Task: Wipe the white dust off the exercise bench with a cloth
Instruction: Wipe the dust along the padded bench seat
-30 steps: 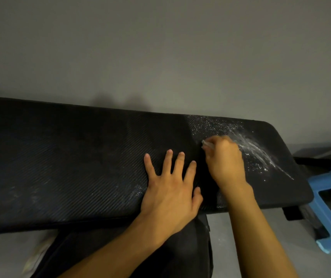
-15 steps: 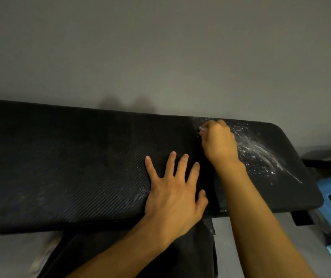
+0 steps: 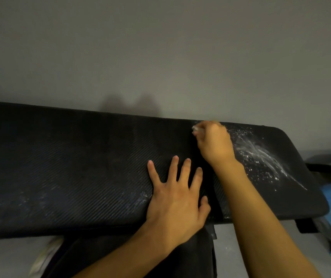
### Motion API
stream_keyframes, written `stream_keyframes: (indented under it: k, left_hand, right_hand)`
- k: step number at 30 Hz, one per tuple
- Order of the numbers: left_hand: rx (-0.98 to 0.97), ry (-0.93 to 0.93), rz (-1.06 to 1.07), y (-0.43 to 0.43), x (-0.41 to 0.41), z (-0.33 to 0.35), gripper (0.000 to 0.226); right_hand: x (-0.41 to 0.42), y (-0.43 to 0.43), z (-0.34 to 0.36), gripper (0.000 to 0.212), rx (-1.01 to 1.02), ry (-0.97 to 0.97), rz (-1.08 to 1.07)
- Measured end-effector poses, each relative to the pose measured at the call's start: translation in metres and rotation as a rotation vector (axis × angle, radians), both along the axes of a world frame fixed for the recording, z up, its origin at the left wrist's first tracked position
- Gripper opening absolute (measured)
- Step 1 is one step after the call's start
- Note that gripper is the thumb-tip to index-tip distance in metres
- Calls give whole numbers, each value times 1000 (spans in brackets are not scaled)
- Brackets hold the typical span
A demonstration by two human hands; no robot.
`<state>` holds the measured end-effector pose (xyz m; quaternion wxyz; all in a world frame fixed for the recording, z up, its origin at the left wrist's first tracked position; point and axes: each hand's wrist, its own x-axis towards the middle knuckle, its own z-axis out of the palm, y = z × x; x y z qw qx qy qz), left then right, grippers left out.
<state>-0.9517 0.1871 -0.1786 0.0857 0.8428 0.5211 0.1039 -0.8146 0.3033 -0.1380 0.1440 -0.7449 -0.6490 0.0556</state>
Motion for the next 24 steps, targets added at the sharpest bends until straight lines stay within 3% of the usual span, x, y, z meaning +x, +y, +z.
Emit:
stream_keyframes:
  k: [3,8,14,20,24]
  left_hand:
    - [11,-7,0,0,-1,-1,67]
    - [3,8,2,0,-1,1,68]
    - [1,6,-1,0,1,1,68]
    - [4,16,0,-1,1,1,68]
    - [11,12,2,-1,1,0,67]
  right_hand:
    - [9,-22,-5,23,13,29,44]
    - [11,26,1,26,1,-14,-136]
    - [0,1,5,20,-40,41,71]
    - [9,6,-1,24,1,-46,-86]
    - [-2,-15,5,20,-33,81,39]
